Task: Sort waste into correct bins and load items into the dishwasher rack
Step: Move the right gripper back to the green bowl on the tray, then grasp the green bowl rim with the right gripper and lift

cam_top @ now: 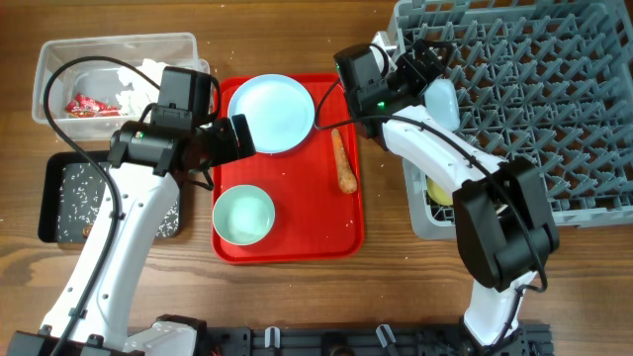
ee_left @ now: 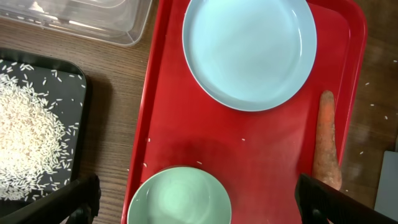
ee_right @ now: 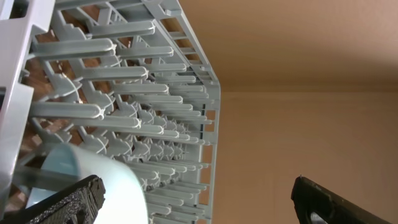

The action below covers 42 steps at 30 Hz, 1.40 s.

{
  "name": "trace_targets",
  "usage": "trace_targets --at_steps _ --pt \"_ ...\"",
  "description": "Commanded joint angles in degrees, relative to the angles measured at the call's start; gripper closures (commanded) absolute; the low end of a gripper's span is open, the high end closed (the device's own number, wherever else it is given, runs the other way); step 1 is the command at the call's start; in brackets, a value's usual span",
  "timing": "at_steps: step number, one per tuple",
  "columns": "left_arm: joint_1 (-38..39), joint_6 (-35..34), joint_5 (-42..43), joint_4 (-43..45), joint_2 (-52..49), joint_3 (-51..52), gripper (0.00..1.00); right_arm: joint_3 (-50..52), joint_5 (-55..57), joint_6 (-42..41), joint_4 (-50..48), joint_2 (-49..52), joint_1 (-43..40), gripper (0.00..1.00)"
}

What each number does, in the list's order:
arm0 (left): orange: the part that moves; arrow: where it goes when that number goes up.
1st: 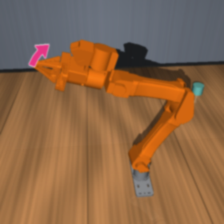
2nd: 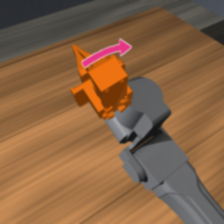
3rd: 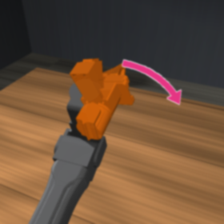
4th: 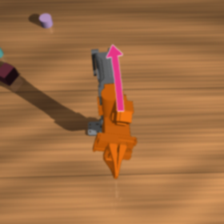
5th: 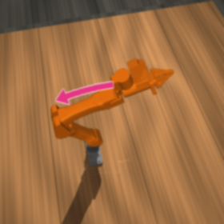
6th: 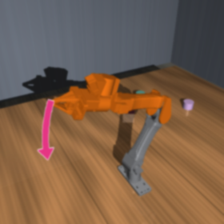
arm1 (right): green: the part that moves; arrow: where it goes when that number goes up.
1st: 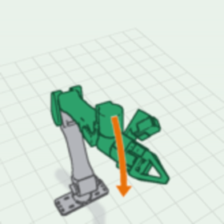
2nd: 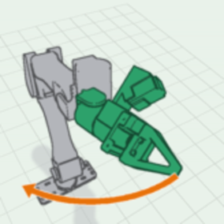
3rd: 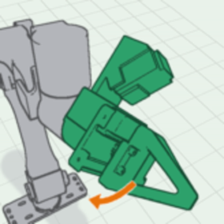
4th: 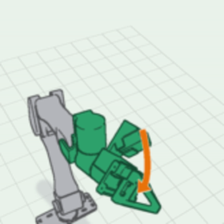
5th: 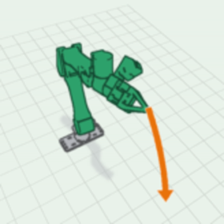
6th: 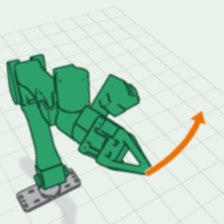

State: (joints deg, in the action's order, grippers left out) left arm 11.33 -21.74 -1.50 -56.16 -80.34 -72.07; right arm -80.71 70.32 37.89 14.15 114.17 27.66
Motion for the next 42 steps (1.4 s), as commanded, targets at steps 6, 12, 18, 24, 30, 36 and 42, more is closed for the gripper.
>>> trace_targets --at_steps 6,12,18,24,30,36,42 --pt "-0.3 0.5 -0.5 0.2 -0.1 -0.2 0.00 0.5 -10.8 -14.9 0.8 -12.8 -0.1 0.00" --pt "-0.3 0.5 -0.5 0.2 -0.1 -0.2 0.00 0.5 -61.0 -21.5 17.4 -26.0 -0.1 0.00" --pt "-0.3 0.2 -0.5 2.8 -0.1 -0.2 0.00 0.5 -96.5 -29.9 27.5 -27.4 -0.1 0.00" --pt "-1.0 0.1 -0.5 3.9 0.0 -0.3 0.00 0.5 -100.8 -38.7 24.2 -27.4 -0.1 0.00" --pt "-12.9 -4.3 7.1 4.0 0.1 -1.6 0.00 0.5 -94.3 -50.1 22.6 -26.9 1.0 0.00" --pt "-27.9 -4.0 17.4 2.2 0.1 -1.6 0.00 0.5 -91.4 -56.9 19.2 -21.9 5.6 0.04" --pt "-30.7 2.3 13.8 1.9 0.1 -1.6 0.00 0.5 -82.0 -68.0 17.2 -13.5 12.7 0.07"
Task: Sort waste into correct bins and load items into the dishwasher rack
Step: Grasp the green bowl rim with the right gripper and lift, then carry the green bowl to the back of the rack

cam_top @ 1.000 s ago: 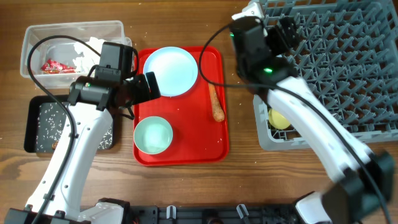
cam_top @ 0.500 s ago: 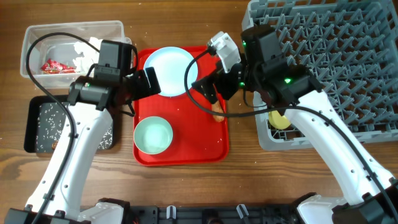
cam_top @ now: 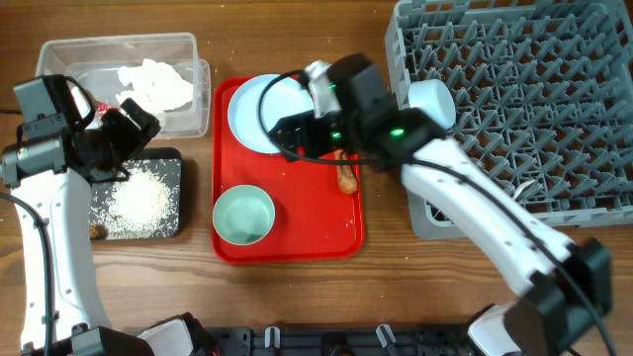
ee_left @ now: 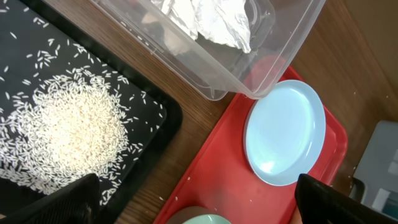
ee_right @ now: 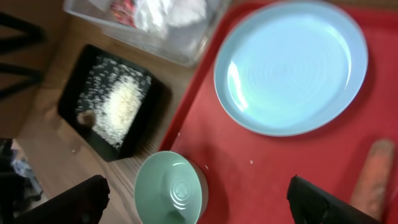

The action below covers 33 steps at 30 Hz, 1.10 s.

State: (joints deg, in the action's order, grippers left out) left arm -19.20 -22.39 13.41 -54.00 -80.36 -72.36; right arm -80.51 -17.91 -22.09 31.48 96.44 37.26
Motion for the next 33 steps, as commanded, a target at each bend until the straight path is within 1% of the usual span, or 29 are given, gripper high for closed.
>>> trace_targets --at_steps 1,3,5,8,10,12,15,17,18,20,22,25,27,29,33 --pt "-0.2 2.9 -2.9 -0.3 0.1 -1.3 0.00 0.3 6.8 -10.1 -0.1 6.1 4.3 0.10" --pt "-0.2 2.9 -4.1 -0.3 0.1 -1.3 0.00 0.3 9.0 -14.2 0.0 9.4 6.0 0.13" --pt "-0.2 2.9 -4.1 -0.2 0.1 -1.3 0.00 0.3 9.1 -15.6 -0.1 11.6 6.9 0.18" --pt "-0.2 2.9 -4.1 0.4 0.1 -1.3 0.00 0.3 9.3 -17.1 1.1 15.0 9.0 0.30" --pt "-0.2 2.6 -4.1 0.3 0.1 -1.3 0.00 0.3 10.3 -19.2 1.6 17.0 10.1 0.34" --pt "-0.2 2.6 -4.1 0.3 0.1 -1.3 0.00 0.3 10.3 -20.2 1.6 18.8 10.5 0.41" --pt "-0.2 2.6 -4.1 0.3 0.1 -1.3 0.00 0.3 7.5 -20.5 1.7 20.5 10.6 0.53" --pt "-0.2 2.6 -4.1 0.3 0.1 -1.3 0.00 0.3 7.4 -20.5 1.8 20.8 11.1 0.61" --pt "-0.2 2.6 -4.1 0.3 0.1 -1.3 0.00 0.3 7.6 -20.5 1.8 21.0 11.3 0.68" --pt "-0.2 2.6 -4.1 0.3 0.1 -1.3 0.00 0.3 7.5 -20.5 1.6 21.1 11.5 0.78" --pt "-0.2 2.6 -4.1 0.3 0.1 -1.3 0.00 0.3 7.6 -20.5 1.6 21.1 11.4 0.96" --pt "-0.2 2.6 -4.1 0.3 0.1 -1.3 0.00 0.3 7.6 -20.2 1.6 20.7 11.3 0.96" --pt "-0.2 2.6 -4.1 0.3 0.1 -1.3 0.00 -0.1 7.8 -18.3 2.6 18.4 10.4 0.96" --pt "-0.2 2.6 -4.1 0.3 0.1 -1.3 0.00 -1.7 10.4 -15.7 5.8 13.6 8.1 0.96" --pt "-0.2 2.6 -4.1 0.3 0.1 -1.3 0.00 -4.3 22.1 -9.4 12.1 0.6 1.4 0.96"
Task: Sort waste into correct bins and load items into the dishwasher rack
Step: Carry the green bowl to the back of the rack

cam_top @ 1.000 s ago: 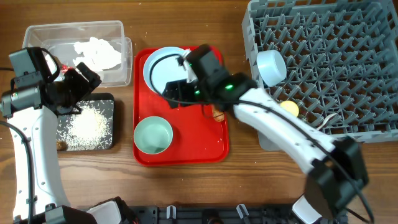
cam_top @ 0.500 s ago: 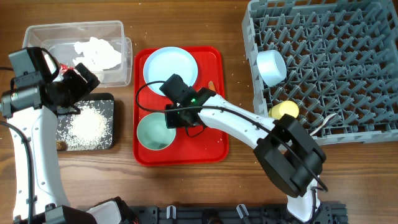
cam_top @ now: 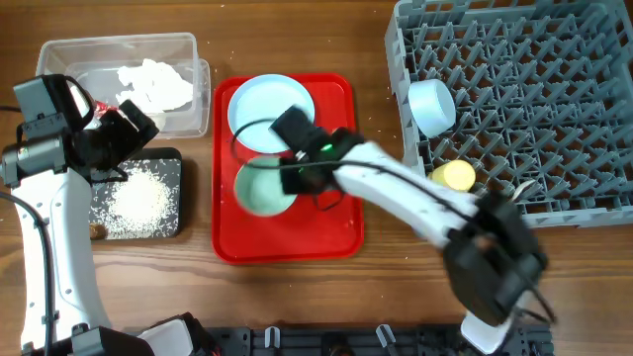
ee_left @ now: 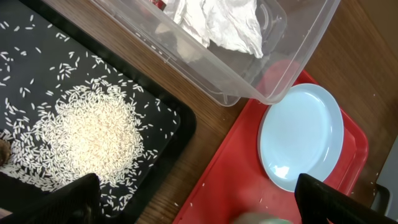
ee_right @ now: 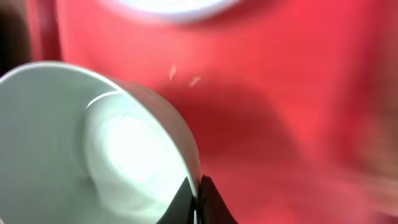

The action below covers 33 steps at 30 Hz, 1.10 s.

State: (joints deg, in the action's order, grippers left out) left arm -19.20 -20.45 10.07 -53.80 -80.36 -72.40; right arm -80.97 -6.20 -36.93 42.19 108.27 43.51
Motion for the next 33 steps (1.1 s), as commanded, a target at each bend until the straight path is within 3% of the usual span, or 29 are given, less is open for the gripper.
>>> trace_targets --at_steps 1,5,9,18,23,30,33 --pt "-0.2 0.7 -0.7 0.2 0.1 -1.2 0.00 -3.9 13.6 6.3 1.6 -13.8 -6.4 0.96" --pt "-0.2 0.7 -0.7 0.2 0.1 -1.2 0.00 -3.9 35.3 10.3 -0.3 -21.0 -14.3 0.96" --pt "-0.2 0.7 -0.7 0.2 0.1 -1.2 0.00 -3.9 55.1 26.6 -11.6 -18.7 -21.6 0.96" --pt "-0.2 0.7 -0.7 0.2 0.1 -1.2 0.00 -3.9 68.8 81.4 -44.0 -1.5 -30.4 0.96" --pt "-0.2 0.7 -0.7 0.2 0.1 -1.2 0.00 -3.9 68.8 99.3 -49.2 7.1 -31.6 0.96" --pt "-0.2 0.7 -0.7 0.2 0.1 -1.2 0.00 -3.9 67.6 99.8 -48.9 11.8 -31.3 0.96" --pt "-0.2 0.7 -0.7 0.2 0.1 -1.2 0.00 -3.9 67.6 100.0 -49.0 11.8 -30.7 0.85"
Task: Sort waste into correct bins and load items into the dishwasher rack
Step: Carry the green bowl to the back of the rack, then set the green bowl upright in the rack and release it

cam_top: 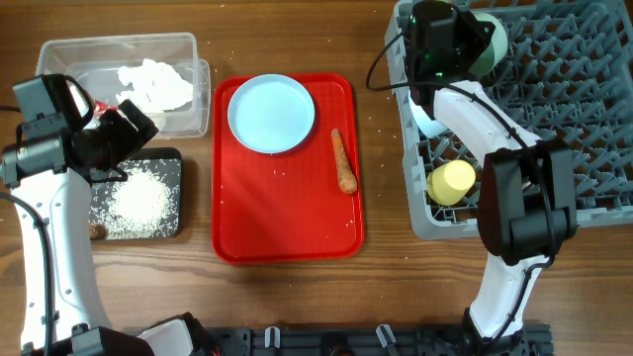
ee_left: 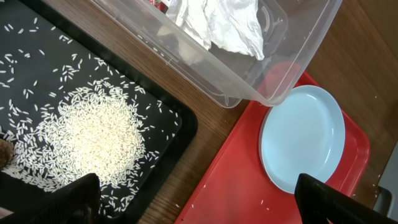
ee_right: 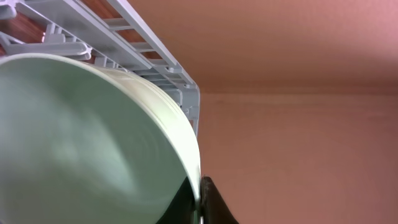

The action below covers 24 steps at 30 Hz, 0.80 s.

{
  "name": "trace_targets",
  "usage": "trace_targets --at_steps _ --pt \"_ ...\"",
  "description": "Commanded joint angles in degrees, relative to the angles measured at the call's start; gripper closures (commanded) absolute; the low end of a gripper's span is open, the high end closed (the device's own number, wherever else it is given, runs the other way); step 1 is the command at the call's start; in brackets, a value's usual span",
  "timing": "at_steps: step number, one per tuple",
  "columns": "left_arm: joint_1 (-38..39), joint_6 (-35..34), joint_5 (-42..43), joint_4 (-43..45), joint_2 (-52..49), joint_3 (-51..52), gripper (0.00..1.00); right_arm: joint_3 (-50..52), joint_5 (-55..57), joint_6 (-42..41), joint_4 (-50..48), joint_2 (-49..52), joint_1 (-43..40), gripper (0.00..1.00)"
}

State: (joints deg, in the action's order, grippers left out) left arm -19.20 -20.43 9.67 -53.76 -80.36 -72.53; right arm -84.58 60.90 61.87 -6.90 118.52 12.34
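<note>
A pale green bowl (cam_top: 492, 42) hangs tilted on edge over the far left corner of the grey dishwasher rack (cam_top: 554, 119). My right gripper (cam_top: 465, 44) is shut on its rim. The right wrist view shows the bowl (ee_right: 87, 143) filling the left side, with the jaws (ee_right: 199, 190) pinched on its edge. A light blue plate (cam_top: 271, 114) and a carrot (cam_top: 342, 161) lie on the red tray (cam_top: 287, 222). My left gripper (cam_top: 131, 123) hovers open between the clear bin (cam_top: 119, 71) and the black rice tray (cam_top: 134, 194).
A light blue bowl (cam_top: 423, 117) and a yellow cup (cam_top: 450, 182) sit in the rack's left part. Crumpled tissue (ee_left: 217, 22) lies in the clear bin. Loose rice (ee_left: 93, 127) covers the black tray, and a few grains dot the red tray.
My right gripper has gone from the red tray, where it was shut on the green bowl's rim, to the rack's far left corner with the bowl in it. The left arm has not moved.
At first my right gripper was open at the rack beside the blue bowl, and my left hovered over the red tray. Then the left was back over the bins and the right was open over the tray. It then gripped the green bowl, now held at the rack.
</note>
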Motion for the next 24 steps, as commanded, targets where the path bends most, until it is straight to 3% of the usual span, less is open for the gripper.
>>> trace_targets --at_steps 1,4,6,14,15,16,17,18,19,20,21,22,23,24 --pt "-0.2 0.7 -0.3 0.1 0.1 -1.1 0.00 -0.3 0.5 1.1 0.1 1.6 0.8 0.85" --pt "-0.2 0.7 -0.3 0.1 0.1 -1.1 0.00 -0.3 0.9 1.1 0.3 1.6 2.4 0.79" --pt "-0.2 0.7 -0.3 0.1 0.1 -1.1 0.00 -0.3 1.0 1.2 0.5 1.6 3.7 0.70" --pt "-0.2 0.7 -0.3 0.1 0.1 -1.1 0.00 -0.3 5.1 0.1 -0.8 1.6 8.1 0.66" --pt "-0.2 0.7 -0.3 0.1 0.1 -1.1 0.00 -0.3 7.1 -1.6 -3.9 1.6 8.0 0.62" --pt "-0.2 0.7 -0.3 0.1 0.1 -1.1 0.00 -0.3 11.9 -4.3 -12.4 1.5 7.5 0.47" --pt "-0.2 0.7 -0.3 0.1 0.1 -1.1 0.00 -0.3 14.4 -4.5 -18.2 1.5 7.0 0.39" --pt "-0.2 0.7 -0.3 0.1 0.1 -1.1 0.00 -0.3 17.5 -4.5 -26.7 1.5 6.3 0.23" --pt "-0.2 0.7 -0.3 0.1 0.1 -1.1 0.00 -0.3 20.8 -3.8 -37.3 1.5 5.6 0.16" --pt "-0.2 0.7 -0.3 0.1 0.1 -1.1 0.00 -0.3 23.4 -0.8 -49.5 1.5 5.0 0.17" --pt "-0.2 0.7 -0.3 0.1 0.1 -1.1 0.00 -0.3 25.3 4.1 -63.3 1.5 4.3 0.27" --pt "-0.2 0.7 -0.3 0.1 0.1 -1.1 0.00 -0.3 26.1 11.5 -78.1 1.5 3.7 0.29" --pt "-0.2 0.7 -0.3 0.1 0.1 -1.1 0.00 -0.3 26.1 16.3 -88.5 1.5 3.4 0.52" --pt "-0.2 0.7 -0.3 0.1 0.1 -1.1 0.00 -0.3 26.1 16.5 -85.5 0.8 3.0 0.57"
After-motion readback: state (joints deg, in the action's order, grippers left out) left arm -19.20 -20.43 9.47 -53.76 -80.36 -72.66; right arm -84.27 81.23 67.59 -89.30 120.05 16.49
